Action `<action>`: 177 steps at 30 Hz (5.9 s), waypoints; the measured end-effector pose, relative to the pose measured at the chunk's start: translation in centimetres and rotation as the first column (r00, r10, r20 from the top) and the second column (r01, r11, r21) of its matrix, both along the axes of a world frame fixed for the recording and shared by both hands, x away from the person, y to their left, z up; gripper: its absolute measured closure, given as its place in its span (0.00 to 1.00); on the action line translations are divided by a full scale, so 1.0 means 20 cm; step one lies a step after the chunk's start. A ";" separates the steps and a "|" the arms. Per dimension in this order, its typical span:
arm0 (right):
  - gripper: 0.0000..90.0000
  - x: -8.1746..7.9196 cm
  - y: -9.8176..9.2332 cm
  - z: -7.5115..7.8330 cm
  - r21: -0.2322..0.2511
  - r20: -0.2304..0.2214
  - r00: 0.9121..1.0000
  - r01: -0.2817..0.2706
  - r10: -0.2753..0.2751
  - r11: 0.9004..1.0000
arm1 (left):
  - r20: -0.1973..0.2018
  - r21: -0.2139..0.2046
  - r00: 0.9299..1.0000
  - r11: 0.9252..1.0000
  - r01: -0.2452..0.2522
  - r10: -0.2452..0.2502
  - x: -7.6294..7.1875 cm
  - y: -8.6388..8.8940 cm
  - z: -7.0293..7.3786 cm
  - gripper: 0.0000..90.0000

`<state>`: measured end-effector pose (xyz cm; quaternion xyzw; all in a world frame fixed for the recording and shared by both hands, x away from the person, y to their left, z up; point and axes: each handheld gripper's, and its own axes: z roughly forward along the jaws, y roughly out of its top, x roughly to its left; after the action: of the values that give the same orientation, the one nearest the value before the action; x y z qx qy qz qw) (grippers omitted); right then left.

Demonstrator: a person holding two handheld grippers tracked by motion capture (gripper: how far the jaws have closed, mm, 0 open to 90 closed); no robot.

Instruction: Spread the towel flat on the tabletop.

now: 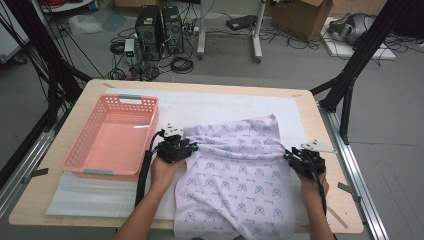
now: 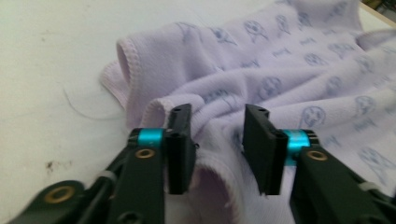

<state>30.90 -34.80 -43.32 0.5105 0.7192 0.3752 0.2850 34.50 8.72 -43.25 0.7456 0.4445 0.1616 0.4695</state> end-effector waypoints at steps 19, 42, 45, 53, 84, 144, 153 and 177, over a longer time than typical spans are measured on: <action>0.70 -0.29 -0.02 -0.06 0.023 -0.178 0.963 -0.203 0.204 0.979 | -0.093 0.027 0.982 0.986 0.167 -0.164 -0.34 0.02 -0.10 0.52; 0.65 -0.37 -0.05 -0.04 0.007 -0.083 0.988 -0.132 0.132 0.991 | -0.105 -0.025 0.992 0.998 0.061 -0.063 -0.38 0.15 -0.10 0.59; 0.60 -0.41 -0.07 -0.07 0.047 -0.113 0.984 -0.131 0.136 0.990 | -0.111 -0.035 0.991 0.997 0.075 -0.078 -0.44 0.15 -0.11 0.56; 0.56 -0.53 -0.10 -0.10 0.071 -0.113 0.976 -0.180 0.187 0.981 | -0.087 -0.034 0.991 0.994 0.103 -0.105 -0.58 0.10 -0.12 0.56; 0.93 -0.82 -0.09 -0.05 0.070 -0.230 0.922 -0.303 0.311 0.950 | -0.046 -0.023 0.997 0.998 0.059 -0.060 -0.90 0.24 -0.13 0.73; 0.98 -0.73 -0.12 -0.07 0.117 -0.189 0.963 -0.170 0.190 0.978 | -0.061 -0.014 0.992 0.994 0.111 -0.112 -0.73 0.19 -0.14 0.96; 0.75 -0.79 -0.17 -0.05 0.183 -0.154 0.970 -0.159 0.188 0.970 | -0.006 -0.045 0.999 0.998 0.050 -0.050 -0.71 0.19 -0.11 0.60; 0.95 -0.84 -0.10 -0.06 0.115 -0.229 0.942 -0.223 0.244 0.968 | -0.066 0.001 0.994 0.996 0.087 -0.087 -0.83 0.18 -0.12 0.84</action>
<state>14.13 -36.74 -44.46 0.4754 0.7868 0.3729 0.1263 17.94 12.27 -45.65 0.7699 0.4266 0.1174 0.4598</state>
